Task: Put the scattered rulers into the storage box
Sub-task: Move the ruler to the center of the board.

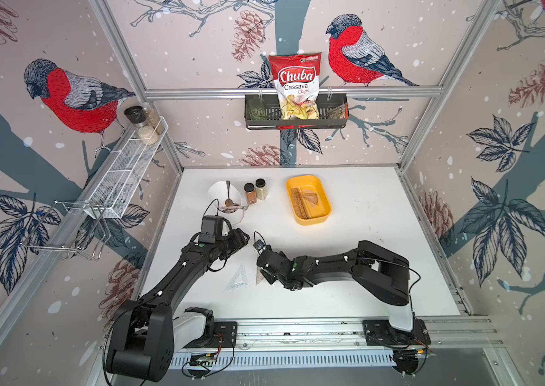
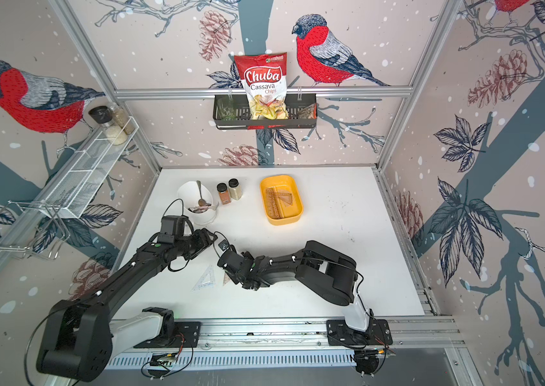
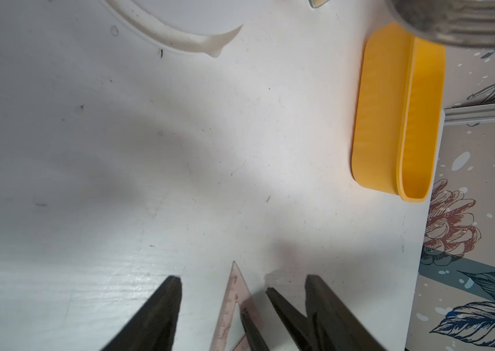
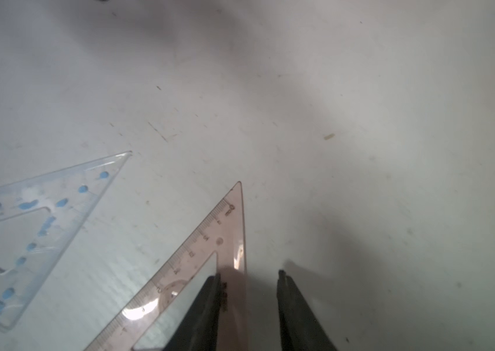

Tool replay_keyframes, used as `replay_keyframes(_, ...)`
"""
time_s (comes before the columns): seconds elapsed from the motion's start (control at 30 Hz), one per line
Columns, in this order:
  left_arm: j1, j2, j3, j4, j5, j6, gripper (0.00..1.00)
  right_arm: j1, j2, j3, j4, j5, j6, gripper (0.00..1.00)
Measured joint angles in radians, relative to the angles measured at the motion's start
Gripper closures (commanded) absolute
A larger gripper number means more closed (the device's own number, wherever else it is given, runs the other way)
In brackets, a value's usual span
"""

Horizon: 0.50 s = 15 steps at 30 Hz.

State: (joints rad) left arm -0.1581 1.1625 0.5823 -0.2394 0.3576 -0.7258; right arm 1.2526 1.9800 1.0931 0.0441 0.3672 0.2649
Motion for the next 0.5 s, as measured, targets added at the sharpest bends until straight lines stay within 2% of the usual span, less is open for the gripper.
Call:
replay_keyframes(0.07, -0.028, 0.0, -0.002, 0.004, -0.014, -0.005, 0.31, -0.011, -0.024, -0.035, 0.004, 0.017, 0.001, 0.63)
replay_keyframes(0.33, -0.23, 0.065, 0.0, 0.034, -0.073, -0.034, 0.38, -0.072, -0.154, -0.164, -0.045, 0.034, 0.048, 0.6)
replay_keyframes(0.5, -0.328, 0.076, -0.003, 0.034, -0.085, -0.036, 0.39, -0.149, -0.326, -0.26, -0.02, -0.155, 0.106, 0.56)
